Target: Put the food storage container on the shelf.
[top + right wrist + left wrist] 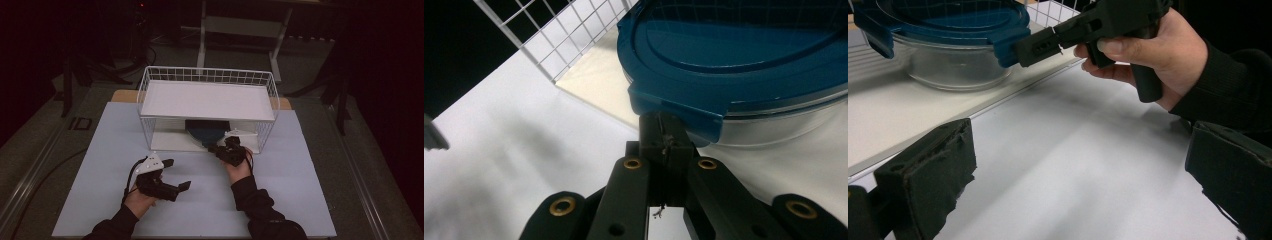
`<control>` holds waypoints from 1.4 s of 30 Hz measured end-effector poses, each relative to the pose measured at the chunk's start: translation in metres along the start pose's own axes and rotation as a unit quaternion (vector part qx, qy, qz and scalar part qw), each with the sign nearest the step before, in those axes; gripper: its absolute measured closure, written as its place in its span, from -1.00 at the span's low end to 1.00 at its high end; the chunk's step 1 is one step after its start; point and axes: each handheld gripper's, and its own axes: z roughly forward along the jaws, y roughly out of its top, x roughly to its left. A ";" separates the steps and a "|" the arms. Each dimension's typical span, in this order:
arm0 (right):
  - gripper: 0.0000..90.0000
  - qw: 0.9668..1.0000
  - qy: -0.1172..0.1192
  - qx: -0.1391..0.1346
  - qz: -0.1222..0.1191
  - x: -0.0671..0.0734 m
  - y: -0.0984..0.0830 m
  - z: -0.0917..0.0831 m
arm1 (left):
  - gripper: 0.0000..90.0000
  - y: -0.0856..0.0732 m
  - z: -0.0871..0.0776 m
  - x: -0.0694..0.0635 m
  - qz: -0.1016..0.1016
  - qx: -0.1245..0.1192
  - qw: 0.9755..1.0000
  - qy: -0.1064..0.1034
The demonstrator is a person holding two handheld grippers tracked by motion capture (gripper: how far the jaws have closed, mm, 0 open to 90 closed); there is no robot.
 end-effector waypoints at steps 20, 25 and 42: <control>-0.03 0.999 0.045 -0.003 -0.025 0.014 -0.020 -0.039 | -1.00 0.001 -0.004 -0.006 0.006 0.016 1.000 -0.013; -0.46 0.997 0.071 -0.012 -0.020 0.015 -0.032 -0.050 | -1.00 -0.001 -0.006 -0.008 0.009 0.015 1.000 -0.011; -0.61 0.998 0.045 -0.014 -0.044 -0.004 -0.078 -0.096 | -1.00 -0.008 -0.011 -0.010 0.001 0.023 1.000 -0.020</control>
